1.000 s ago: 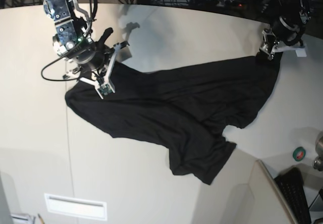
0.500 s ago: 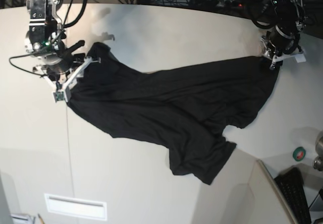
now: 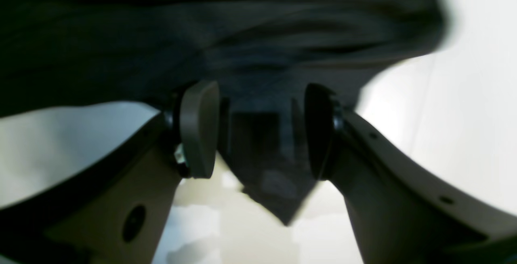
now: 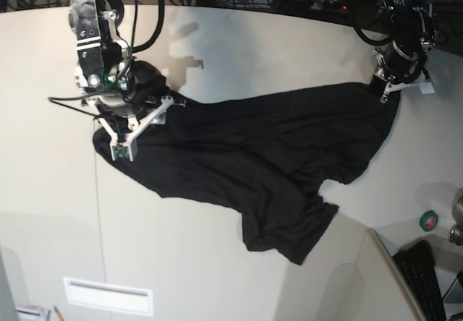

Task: Layout the t-shirt on the table in an organized manner, then fold the t-shirt properly
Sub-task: 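Release and regrasp the shirt corner with the right gripper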

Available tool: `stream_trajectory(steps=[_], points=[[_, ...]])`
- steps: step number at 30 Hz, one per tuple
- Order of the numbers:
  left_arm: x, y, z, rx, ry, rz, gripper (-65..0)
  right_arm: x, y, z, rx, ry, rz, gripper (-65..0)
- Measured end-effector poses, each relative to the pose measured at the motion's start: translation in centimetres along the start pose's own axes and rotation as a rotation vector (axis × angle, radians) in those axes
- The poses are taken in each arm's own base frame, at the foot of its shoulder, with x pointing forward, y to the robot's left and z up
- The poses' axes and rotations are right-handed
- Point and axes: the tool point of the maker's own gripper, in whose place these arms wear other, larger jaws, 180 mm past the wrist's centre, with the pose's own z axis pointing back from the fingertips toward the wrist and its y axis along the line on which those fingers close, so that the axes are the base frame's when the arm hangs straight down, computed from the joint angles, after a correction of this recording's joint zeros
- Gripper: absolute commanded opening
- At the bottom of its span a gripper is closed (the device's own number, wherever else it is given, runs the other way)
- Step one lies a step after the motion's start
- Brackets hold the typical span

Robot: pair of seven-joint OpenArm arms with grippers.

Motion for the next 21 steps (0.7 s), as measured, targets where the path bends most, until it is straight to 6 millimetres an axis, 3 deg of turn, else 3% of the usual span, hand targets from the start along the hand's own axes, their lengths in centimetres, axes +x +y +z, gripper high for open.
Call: stream_trajectory(steps=[8,13,16,19,21], points=[[0.2,0.0,0.4,0.009,0.000,-0.027,-65.0,-0.9,-1.1,-2.9,-0.085,0.082,-0.038,-32.6],[0.5,-0.3,1.1,0.003,-0.010,-0.051,-65.0,-0.7,-1.3,-3.3,-0.095,0.081,-0.039,-33.2],[0.5,-0.3,1.0,0.001,-0.011,-0.051,-65.0,-0.9,-1.3,-3.8,-0.098,0.101,-0.040,-44.1],[0.5,-0.2,1.0,0.004,-0.009,-0.050,-65.0,-0.8,-1.2,-4.3,-0.097,0.108,-0.044,-61.2],[0.5,-0.2,1.0,0.003,-0.009,-0.050,-65.0,-1.0,-1.1,-4.1,-0.096,0.110,-0.044,-65.0]])
